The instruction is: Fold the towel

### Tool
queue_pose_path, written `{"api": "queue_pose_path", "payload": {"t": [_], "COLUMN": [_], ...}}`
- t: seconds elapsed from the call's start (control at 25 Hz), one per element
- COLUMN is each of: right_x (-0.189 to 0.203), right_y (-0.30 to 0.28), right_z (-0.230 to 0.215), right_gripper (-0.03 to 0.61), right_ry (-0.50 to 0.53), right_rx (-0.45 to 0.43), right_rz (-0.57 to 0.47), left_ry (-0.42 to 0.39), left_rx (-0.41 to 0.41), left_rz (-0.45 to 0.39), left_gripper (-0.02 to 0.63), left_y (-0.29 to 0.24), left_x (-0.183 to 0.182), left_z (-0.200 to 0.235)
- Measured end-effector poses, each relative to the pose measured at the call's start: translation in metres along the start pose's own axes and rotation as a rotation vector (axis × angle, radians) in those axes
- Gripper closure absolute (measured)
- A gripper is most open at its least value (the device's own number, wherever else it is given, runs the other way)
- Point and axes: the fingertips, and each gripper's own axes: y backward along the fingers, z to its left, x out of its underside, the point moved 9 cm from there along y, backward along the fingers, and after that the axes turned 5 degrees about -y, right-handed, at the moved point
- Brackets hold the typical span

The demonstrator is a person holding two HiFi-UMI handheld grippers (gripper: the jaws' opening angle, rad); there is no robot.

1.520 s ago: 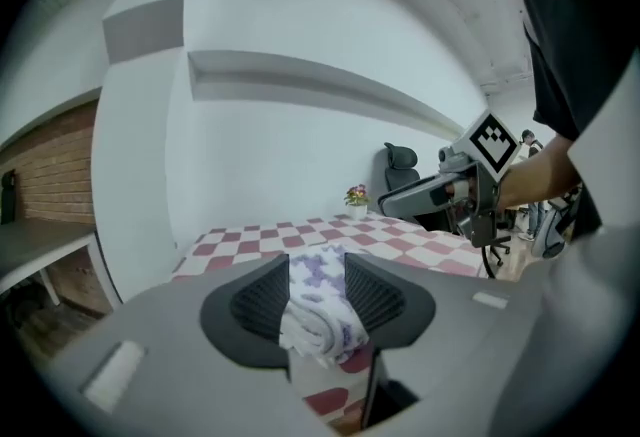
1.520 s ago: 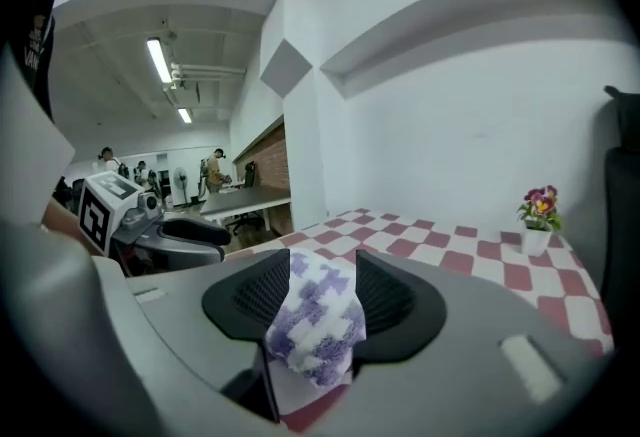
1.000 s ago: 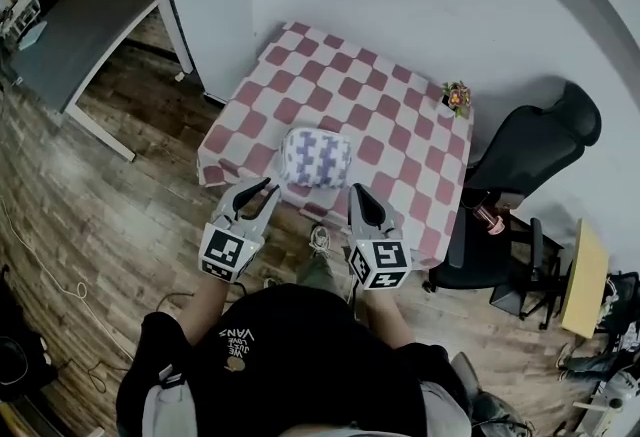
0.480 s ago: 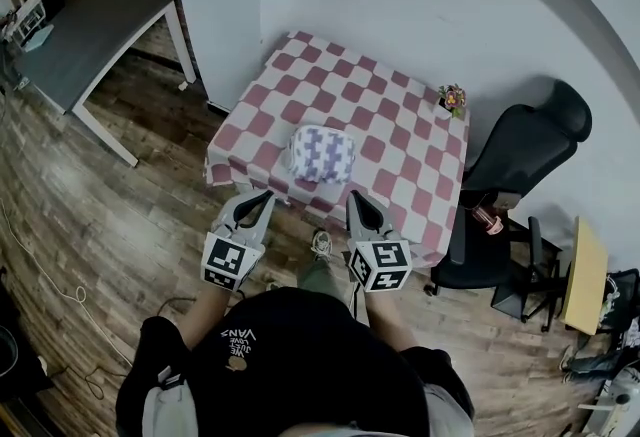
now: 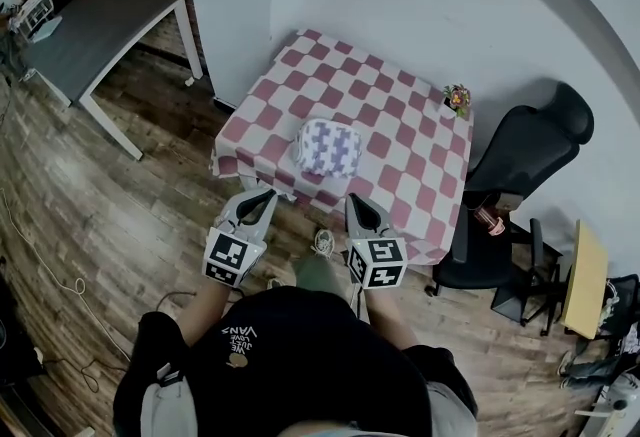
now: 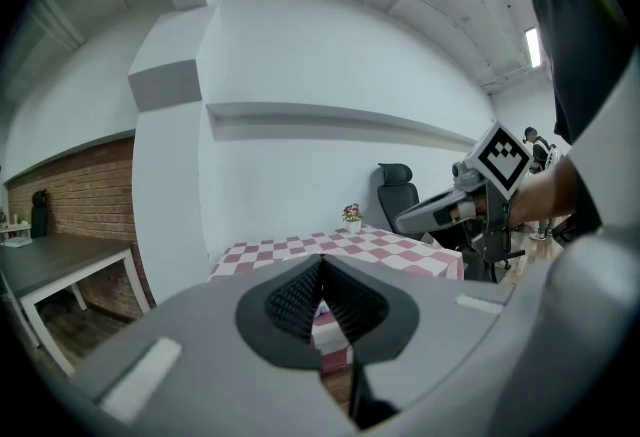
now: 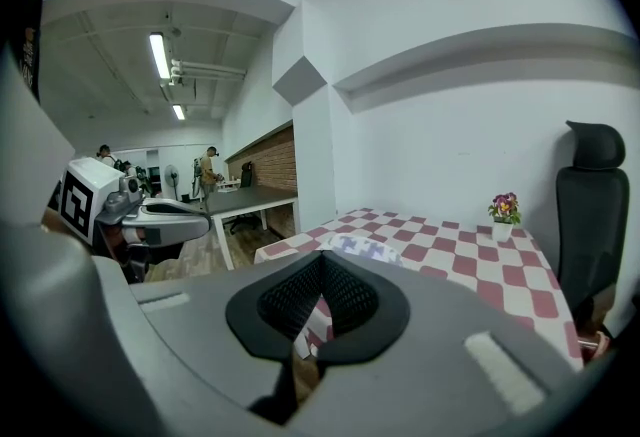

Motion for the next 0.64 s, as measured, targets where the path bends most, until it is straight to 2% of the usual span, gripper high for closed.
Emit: {"api": "queue_pose_path", "payload": {"t": [0.64], "right_x": [-0.008], "right_y": [-0.01], "right_z": [-0.007], "right_gripper": [0.574], "right_ry": [0.008], "right_rx": [-0.006], "right_rz": [-0.002], "left_ry": [0.021], "left_rx": [-0.012], "left_rz": [0.006], "left_gripper": [0.612], "left_y": [-0.005], "left_x": [0.001], "left_z": [0.003]}}
